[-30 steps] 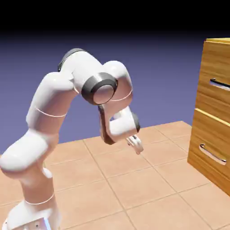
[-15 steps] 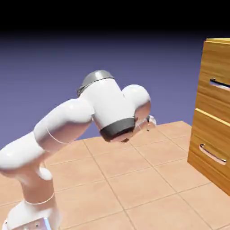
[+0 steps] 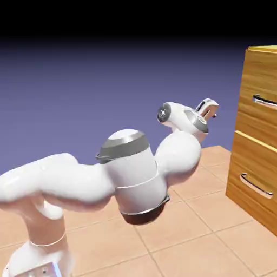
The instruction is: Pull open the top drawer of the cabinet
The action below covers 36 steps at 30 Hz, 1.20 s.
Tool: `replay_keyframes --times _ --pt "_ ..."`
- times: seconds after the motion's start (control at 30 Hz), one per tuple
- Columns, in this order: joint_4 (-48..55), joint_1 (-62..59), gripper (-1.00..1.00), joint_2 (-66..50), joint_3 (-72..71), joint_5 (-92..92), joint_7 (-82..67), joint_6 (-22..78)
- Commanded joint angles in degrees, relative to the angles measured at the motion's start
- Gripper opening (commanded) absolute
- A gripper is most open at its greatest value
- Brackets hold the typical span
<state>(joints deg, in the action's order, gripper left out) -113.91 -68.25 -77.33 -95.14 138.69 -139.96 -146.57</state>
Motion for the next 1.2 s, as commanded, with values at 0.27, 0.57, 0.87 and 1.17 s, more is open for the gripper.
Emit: replay_keyframes --times 0.27,0.57,0.87,1.17 --pt "5.13 -7.51 1.0 -11.98 -10.36 15.11 -19.87 2.99" --pt "15.05 -0.58 -1.0 -11.53 -9.55 15.1 -21.71 0.04" --pt "-3.64 -13.94 -1.0 -12.63 -11.37 14.57 -18.75 5.34" --pt "-22.32 -29.45 -1.0 -14.38 -14.39 11.3 -17.2 8.64"
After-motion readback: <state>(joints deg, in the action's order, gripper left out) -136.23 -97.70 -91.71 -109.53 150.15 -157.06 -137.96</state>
